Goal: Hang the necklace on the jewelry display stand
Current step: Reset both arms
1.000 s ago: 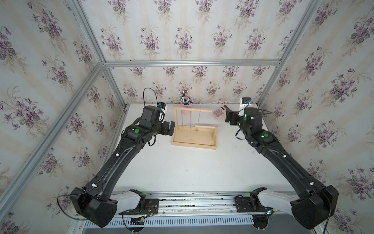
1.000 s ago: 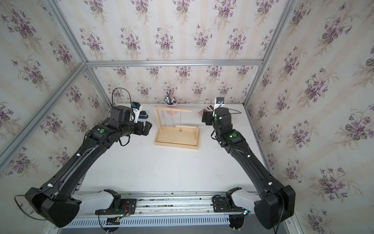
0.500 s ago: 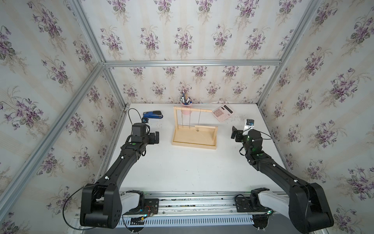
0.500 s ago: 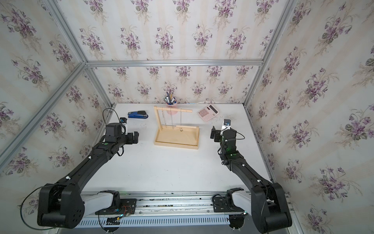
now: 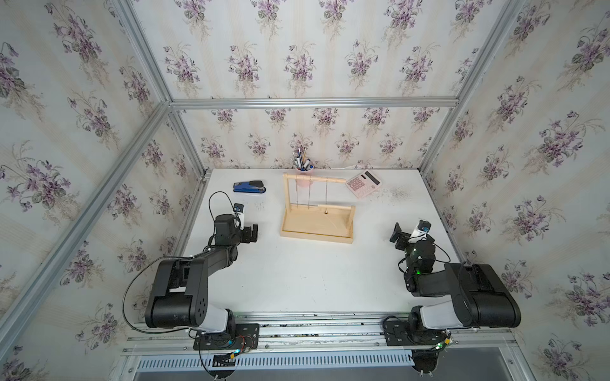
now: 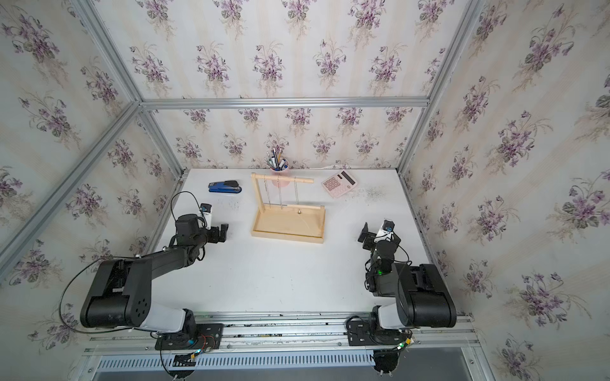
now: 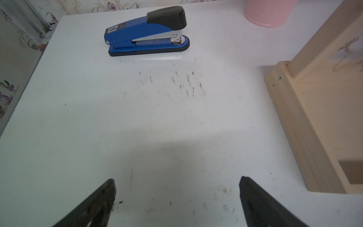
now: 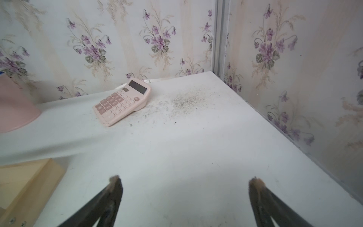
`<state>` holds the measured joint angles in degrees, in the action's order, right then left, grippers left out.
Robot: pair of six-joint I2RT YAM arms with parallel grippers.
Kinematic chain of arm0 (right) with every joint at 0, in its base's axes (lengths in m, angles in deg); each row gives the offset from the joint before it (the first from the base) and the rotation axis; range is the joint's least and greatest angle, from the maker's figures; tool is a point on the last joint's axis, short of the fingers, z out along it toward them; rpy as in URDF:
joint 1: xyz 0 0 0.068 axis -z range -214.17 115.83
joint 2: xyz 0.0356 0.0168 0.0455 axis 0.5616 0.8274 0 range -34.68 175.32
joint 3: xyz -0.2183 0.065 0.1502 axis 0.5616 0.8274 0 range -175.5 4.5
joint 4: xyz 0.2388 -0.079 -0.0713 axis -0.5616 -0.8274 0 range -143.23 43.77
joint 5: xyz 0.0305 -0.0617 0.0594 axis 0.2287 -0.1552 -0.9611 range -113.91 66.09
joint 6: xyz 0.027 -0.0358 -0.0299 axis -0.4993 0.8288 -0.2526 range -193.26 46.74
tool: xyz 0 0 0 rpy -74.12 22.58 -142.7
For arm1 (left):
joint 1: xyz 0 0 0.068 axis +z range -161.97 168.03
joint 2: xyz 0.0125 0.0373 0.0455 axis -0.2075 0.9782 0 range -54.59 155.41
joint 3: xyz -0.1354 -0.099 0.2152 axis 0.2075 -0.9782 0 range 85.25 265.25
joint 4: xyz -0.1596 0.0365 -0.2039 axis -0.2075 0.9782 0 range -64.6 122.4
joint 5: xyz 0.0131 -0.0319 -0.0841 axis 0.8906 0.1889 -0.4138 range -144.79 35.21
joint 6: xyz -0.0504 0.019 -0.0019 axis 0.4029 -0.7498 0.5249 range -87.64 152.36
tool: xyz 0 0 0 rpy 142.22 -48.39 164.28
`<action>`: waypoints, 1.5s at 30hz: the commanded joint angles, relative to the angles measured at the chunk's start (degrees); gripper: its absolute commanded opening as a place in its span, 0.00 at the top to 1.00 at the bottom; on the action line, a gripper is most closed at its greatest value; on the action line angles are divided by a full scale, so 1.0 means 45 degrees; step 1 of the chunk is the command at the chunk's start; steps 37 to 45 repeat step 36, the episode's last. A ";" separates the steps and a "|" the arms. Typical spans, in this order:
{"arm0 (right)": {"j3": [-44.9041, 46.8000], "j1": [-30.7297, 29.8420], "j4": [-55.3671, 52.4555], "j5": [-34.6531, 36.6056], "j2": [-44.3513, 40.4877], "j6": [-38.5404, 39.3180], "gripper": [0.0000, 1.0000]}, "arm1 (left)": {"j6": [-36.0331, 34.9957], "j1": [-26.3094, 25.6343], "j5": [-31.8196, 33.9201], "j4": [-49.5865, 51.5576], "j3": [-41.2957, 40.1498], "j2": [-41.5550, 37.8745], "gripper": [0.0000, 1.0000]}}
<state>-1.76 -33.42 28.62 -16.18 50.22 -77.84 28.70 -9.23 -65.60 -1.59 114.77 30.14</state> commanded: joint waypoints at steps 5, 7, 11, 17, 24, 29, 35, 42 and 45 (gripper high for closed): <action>-0.0756 0.0068 0.1314 -0.2757 0.0906 0.0455 0.00 | 0.0113 -0.0208 0.0781 -0.2619 -0.0594 0.0370 0.00; -0.1252 0.0023 0.0205 -0.3143 0.0697 0.0704 0.01 | 0.0130 -0.0219 0.0742 -0.2225 -0.0491 0.0285 0.00; -0.1280 -0.0275 0.0228 -0.3070 0.0791 0.1081 0.00 | 0.0110 -0.0219 0.0786 -0.2439 -0.0568 0.0300 0.00; -0.1279 -0.0343 0.0203 -0.3006 0.0757 0.1135 0.00 | 0.0074 -0.0298 0.0917 -0.2508 -0.0603 0.0253 0.00; -0.1265 -0.0343 0.0203 -0.3006 0.0760 0.1130 0.00 | 0.0074 -0.0297 0.0913 -0.2483 -0.0605 0.0253 0.00; -0.1318 -0.0343 0.0203 -0.2988 0.0790 0.1152 0.00 | 0.0071 -0.0297 0.0916 -0.2488 -0.0603 0.0253 0.00; -0.1300 -0.0343 -0.0001 -0.2948 0.0764 0.1120 0.00 | 0.0071 -0.0296 0.0917 -0.2499 -0.0604 0.0253 0.00; -0.1285 -0.0345 0.0007 -0.2947 0.0757 0.1115 0.00 | 0.0072 -0.0297 0.0917 -0.2483 -0.0620 0.0253 0.00; -0.1285 -0.0345 0.0007 -0.2947 0.0757 0.1115 0.00 | 0.0072 -0.0297 0.0917 -0.2483 -0.0620 0.0253 0.00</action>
